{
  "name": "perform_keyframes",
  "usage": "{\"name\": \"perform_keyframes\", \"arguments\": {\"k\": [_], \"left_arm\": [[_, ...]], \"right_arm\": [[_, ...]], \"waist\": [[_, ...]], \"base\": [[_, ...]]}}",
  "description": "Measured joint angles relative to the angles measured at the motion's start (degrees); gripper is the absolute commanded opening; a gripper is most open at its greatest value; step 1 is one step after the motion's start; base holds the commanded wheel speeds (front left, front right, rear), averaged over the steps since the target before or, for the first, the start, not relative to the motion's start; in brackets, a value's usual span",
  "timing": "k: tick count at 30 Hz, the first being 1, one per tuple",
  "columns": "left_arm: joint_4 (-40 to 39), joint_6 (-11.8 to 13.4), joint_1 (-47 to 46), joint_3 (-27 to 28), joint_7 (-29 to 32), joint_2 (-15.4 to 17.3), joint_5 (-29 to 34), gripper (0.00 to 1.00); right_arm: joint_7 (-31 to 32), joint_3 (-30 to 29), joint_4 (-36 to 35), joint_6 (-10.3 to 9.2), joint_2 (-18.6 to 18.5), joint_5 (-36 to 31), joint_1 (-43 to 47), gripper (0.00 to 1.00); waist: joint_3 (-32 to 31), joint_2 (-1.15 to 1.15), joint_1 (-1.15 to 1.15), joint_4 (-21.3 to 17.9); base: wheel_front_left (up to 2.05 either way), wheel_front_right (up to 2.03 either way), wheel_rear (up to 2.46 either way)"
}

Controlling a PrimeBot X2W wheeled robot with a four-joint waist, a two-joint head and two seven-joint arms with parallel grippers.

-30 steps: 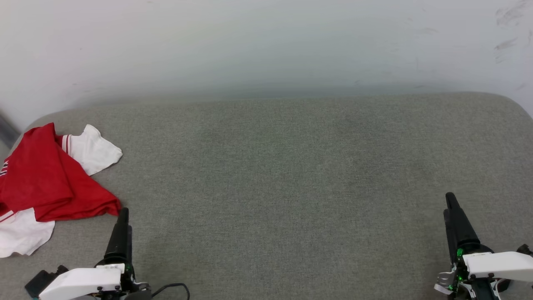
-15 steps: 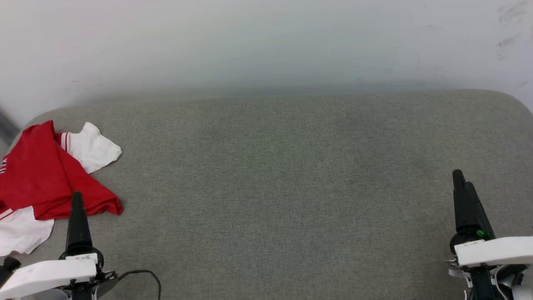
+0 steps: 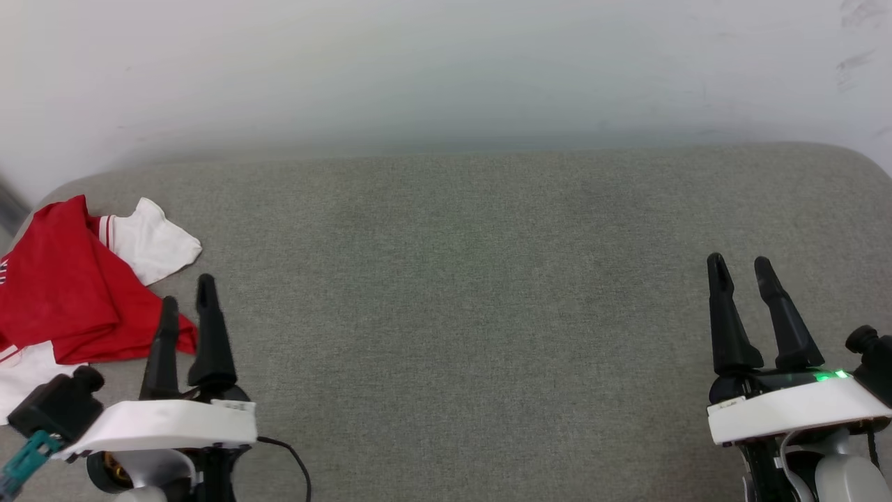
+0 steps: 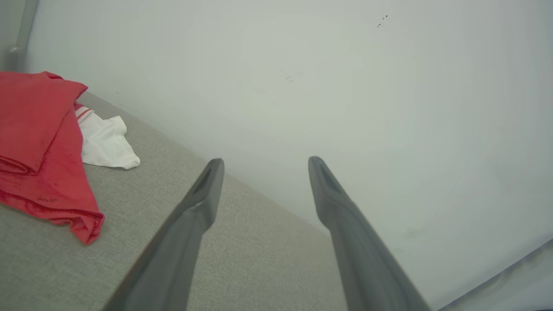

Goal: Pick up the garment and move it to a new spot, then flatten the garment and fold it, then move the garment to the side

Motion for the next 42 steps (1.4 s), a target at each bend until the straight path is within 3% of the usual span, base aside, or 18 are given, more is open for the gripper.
{"name": "perform_keyframes", "arguments": {"k": [4,8,17,23,34,39,42], "left_arm": [[-1.3,2.3,0.2,-3.4,-0.8,0.3,6.4,1.00],[-1.7,6.3,0.3,-8.7,-1.3,3.1,11.0,1.00],[-1.7,15.6,0.2,-20.6,-2.8,9.4,16.7,1.00],[-0.2,20.1,-0.2,-25.7,-3.6,11.5,17.9,1.00],[0.3,19.6,-0.1,-27.9,-5.3,12.3,22.4,1.00],[-0.2,16.1,1.2,-24.3,-5.9,10.1,22.0,1.00],[-0.7,12.3,2.2,-20.8,-6.4,7.9,21.9,1.00]], "right_arm": [[-0.7,0.5,-1.0,0.00,0.0,-4.5,-0.2,1.00],[-1.4,0.8,-1.3,0.00,0.0,-8.8,-0.2,1.00],[-2.8,1.2,0.2,0.00,0.0,-16.1,0.2,1.00],[-3.6,0.5,2.6,0.00,0.0,-19.2,1.1,1.00],[-5.4,0.5,3.2,0.08,0.0,-26.1,1.3,1.00],[-6.1,0.3,2.7,0.08,0.0,-24.5,1.3,1.00],[-6.4,0.1,2.5,0.08,0.0,-22.7,1.3,1.00]], "waist": [[0.3,0.00,0.00,0.0],[0.4,0.00,0.00,-0.1],[0.3,0.00,0.00,-0.3],[0.2,0.00,0.00,-0.3],[0.5,0.00,0.00,-0.5],[0.7,0.00,0.00,-0.5],[0.8,0.00,0.00,-0.5]], "base": [[0.00,0.00,0.00],[0.00,0.00,0.00],[0.00,0.00,0.00],[0.00,0.00,0.00],[0.00,0.00,0.00],[0.00,0.00,0.00],[0.00,0.00,0.00]]}}
